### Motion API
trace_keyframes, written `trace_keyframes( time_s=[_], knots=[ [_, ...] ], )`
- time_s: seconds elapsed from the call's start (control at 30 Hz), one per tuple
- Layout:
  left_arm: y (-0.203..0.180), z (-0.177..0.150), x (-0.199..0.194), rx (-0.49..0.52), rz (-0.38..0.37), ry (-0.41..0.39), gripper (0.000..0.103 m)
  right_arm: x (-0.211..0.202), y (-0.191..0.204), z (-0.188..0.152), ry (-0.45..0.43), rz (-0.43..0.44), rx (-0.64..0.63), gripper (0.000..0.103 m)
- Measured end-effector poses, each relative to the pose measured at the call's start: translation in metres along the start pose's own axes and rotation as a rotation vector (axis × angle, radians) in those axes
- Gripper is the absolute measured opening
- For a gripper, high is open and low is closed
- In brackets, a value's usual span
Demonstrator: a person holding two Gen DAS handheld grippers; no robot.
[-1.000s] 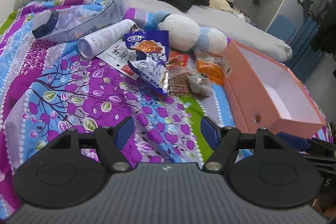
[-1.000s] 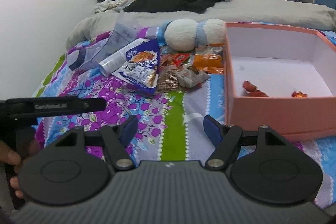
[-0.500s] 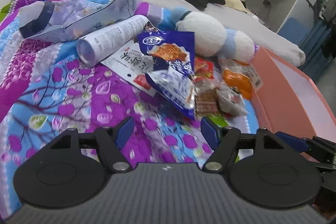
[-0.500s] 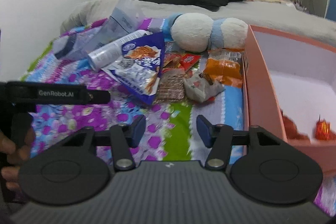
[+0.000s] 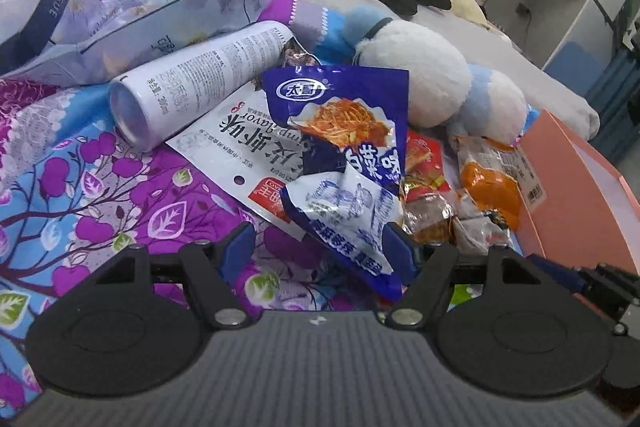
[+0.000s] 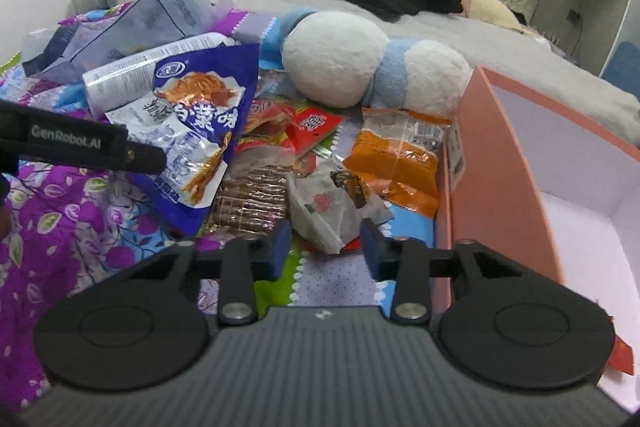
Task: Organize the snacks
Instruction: 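Grasp the blue noodle-snack bag with the left tool while the right tool grasps the clear bag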
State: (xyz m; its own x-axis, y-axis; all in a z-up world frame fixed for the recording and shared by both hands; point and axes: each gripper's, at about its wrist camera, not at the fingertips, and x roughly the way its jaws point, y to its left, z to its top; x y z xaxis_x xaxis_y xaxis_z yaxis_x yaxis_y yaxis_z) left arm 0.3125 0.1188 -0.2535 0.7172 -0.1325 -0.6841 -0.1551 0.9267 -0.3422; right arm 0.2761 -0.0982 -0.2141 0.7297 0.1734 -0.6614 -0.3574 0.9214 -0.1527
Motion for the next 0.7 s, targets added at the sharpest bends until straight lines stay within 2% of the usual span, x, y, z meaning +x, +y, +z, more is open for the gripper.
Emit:
trace_keyframes(
  time_s=[0.07, 0.1, 0.2, 0.23, 0.43, 0.7],
  knots=[
    [0.002, 0.000, 0.006, -0.007, -0.008, 0.008, 0.071, 0.006, 0.003, -0.002, 0.005, -0.002, -0.016, 0.035],
    [0.002, 0.000, 0.008, -0.006, -0.010, 0.010, 0.069, 0.009, 0.004, -0.003, 0.010, -0.006, -0.027, 0.030],
    [0.000, -0.001, 0.013, -0.002, -0.018, 0.011, 0.057, 0.017, 0.007, -0.007, 0.034, -0.004, -0.047, 0.021],
    [-0.001, -0.001, 0.014, -0.007, -0.026, 0.010, 0.048, 0.018, 0.008, -0.007, 0.033, -0.006, -0.051, 0.015],
    [-0.009, -0.003, 0.006, -0.026, -0.045, 0.002, 0.030, 0.007, 0.008, -0.005, 0.024, 0.010, -0.064, 0.012],
    [-0.020, -0.027, -0.030, -0.025, -0.028, 0.024, 0.022, -0.029, 0.010, -0.014, 0.028, 0.037, -0.077, 0.010]
  ],
)
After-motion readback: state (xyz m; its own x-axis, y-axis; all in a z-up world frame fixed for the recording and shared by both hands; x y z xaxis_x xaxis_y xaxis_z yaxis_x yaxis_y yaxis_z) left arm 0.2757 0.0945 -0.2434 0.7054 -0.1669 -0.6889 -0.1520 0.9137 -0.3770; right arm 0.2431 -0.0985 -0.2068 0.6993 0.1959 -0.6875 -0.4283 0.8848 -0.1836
